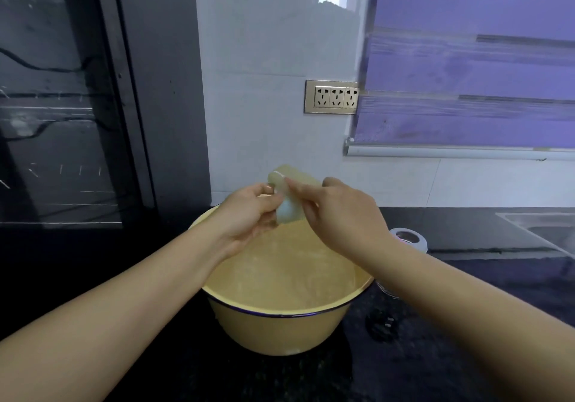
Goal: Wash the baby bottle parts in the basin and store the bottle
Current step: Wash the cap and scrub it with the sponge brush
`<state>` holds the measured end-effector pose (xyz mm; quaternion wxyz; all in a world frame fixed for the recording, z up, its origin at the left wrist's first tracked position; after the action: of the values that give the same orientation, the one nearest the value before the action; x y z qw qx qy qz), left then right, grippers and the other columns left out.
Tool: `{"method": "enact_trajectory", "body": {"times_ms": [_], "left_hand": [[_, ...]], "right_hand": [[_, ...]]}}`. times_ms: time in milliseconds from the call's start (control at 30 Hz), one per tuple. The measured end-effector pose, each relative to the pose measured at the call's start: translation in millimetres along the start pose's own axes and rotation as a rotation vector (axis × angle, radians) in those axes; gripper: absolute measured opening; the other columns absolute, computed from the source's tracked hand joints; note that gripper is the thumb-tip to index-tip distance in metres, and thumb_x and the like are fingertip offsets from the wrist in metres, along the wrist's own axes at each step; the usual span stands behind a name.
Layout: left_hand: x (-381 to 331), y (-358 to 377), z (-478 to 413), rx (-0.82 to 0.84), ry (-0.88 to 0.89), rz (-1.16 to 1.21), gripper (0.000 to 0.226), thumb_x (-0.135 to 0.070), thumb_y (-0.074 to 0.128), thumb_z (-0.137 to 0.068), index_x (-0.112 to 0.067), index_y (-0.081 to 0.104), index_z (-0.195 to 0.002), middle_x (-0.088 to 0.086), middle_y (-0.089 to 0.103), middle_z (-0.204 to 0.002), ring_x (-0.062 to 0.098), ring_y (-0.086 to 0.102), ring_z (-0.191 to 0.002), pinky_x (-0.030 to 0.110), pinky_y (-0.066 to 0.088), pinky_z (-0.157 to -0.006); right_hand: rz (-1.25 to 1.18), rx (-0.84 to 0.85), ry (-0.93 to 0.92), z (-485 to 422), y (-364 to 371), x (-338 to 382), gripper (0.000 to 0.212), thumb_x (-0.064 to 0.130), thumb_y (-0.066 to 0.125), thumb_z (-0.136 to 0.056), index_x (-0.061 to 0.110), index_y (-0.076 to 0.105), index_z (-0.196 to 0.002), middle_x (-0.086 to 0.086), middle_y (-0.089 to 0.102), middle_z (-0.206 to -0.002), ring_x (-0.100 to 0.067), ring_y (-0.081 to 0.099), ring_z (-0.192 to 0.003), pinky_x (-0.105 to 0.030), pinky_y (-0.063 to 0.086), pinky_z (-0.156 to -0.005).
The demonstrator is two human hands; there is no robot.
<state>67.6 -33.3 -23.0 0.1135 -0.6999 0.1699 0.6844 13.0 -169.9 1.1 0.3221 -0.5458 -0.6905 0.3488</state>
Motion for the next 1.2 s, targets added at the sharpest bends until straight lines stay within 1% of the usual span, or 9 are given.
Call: {"method": "enact_trajectory", "body": {"times_ms": [133,200,267,333,567,733,933,1033,1200], "left_hand": [[0,-3,2,-0.01,0.109,-0.054,0.009,-0.009,0.049,-0.097,-0.013,0.057,-0.094,0.005,0.063,-0.087,0.017,0.058,-0.08,0.022,0.045,-0.077],[-1,-5,3,-0.009,0.14,-0.02,0.011,-0.008,0.047,-0.097,-0.011,0.058,-0.098,0.004,0.064,-0.088,0.013,0.061,-0.078,0.02,0.048,-0.077],[-3,-6,3,-0.01,0.137,0.049,0.012,-0.008,0.046,-0.098,-0.01,0.057,-0.102,0.006,0.064,-0.093,0.015,0.062,-0.084,0.022,0.048,-0.081],[-4,-8,3,-0.02,0.128,0.168,0.012,-0.01,0.045,-0.099,-0.011,0.056,-0.102,0.004,0.064,-0.096,0.014,0.063,-0.088,0.023,0.049,-0.085],[-6,-6,0,-0.032,0.199,0.313,0.014,-0.01,0.042,-0.099,-0.016,0.055,-0.1,0.003,0.065,-0.1,0.013,0.063,-0.091,0.022,0.047,-0.086],[-6,0,5,-0.082,0.352,-0.116,0.013,-0.009,0.046,-0.098,-0.017,0.056,-0.101,-0.006,0.067,-0.074,0.002,0.06,-0.06,0.015,0.048,-0.066],[-5,-4,7,-0.197,0.523,-0.519,0.012,-0.014,0.053,-0.095,-0.024,0.058,-0.093,-0.02,0.066,-0.09,-0.008,0.061,-0.085,0.007,0.041,-0.073],[-3,0,9,-0.102,0.539,-0.463,0.019,-0.01,0.054,-0.094,-0.029,0.058,-0.09,-0.02,0.069,-0.085,-0.009,0.061,-0.086,0.009,0.042,-0.078],[0,2,11,0.047,0.349,-0.229,0.015,-0.012,0.05,-0.096,-0.021,0.062,-0.098,-0.013,0.072,-0.084,0.007,0.063,-0.088,0.02,0.046,-0.082]], "right_hand": [[-0.211,0.089,0.154,-15,0,-13,0.044,0.026,0.039,-0.094,0.048,0.049,-0.13,0.002,0.064,-0.114,-0.021,0.058,-0.103,-0.028,0.037,-0.071],[-0.438,0.141,0.229,-20,2,-17,0.045,0.019,0.042,-0.091,0.042,0.056,-0.127,0.006,0.066,-0.118,-0.014,0.059,-0.095,-0.022,0.041,-0.068],[-0.718,0.208,0.316,-21,3,-20,0.042,0.017,0.043,-0.093,0.04,0.06,-0.124,0.005,0.069,-0.086,-0.011,0.052,-0.068,-0.015,0.035,-0.049],[-0.966,0.314,0.415,-18,3,-20,0.038,0.018,0.042,-0.096,0.04,0.063,-0.12,0.003,0.041,-0.056,-0.01,0.031,-0.045,-0.016,0.021,-0.039],[-1.559,0.555,0.768,-2,10,9,0.02,0.014,0.037,-0.099,0.015,0.043,-0.08,0.001,0.035,-0.054,-0.004,0.026,-0.026,-0.012,0.02,-0.025],[-1.716,0.559,0.803,-1,11,33,0.029,0.016,0.032,-0.101,0.011,0.044,-0.076,-0.002,0.038,-0.061,-0.004,0.038,-0.025,-0.012,0.03,-0.027],[-1.622,0.523,0.846,-12,-2,12,0.04,0.013,0.025,-0.101,0.009,0.04,-0.064,0.001,0.039,-0.039,-0.006,0.035,-0.022,-0.013,0.031,-0.027],[-1.469,0.511,0.821,-11,-12,0,0.034,0.012,0.03,-0.1,0.009,0.042,-0.068,-0.001,0.037,-0.056,-0.006,0.036,-0.026,-0.015,0.032,-0.028],[-1.363,0.396,0.758,-3,-1,-13,0.019,0.015,0.035,-0.101,0.013,0.048,-0.087,-0.002,0.04,-0.055,-0.008,0.036,-0.028,-0.013,0.029,-0.03]]}}
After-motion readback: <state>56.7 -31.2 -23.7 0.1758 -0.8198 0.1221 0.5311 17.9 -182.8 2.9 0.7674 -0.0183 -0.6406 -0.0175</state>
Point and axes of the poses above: each hand's wrist, its own z-axis away from the middle knuckle, its own y-axis out of the palm, x = y × z, the point moved 2 cm from there along -z, towards the middle knuckle
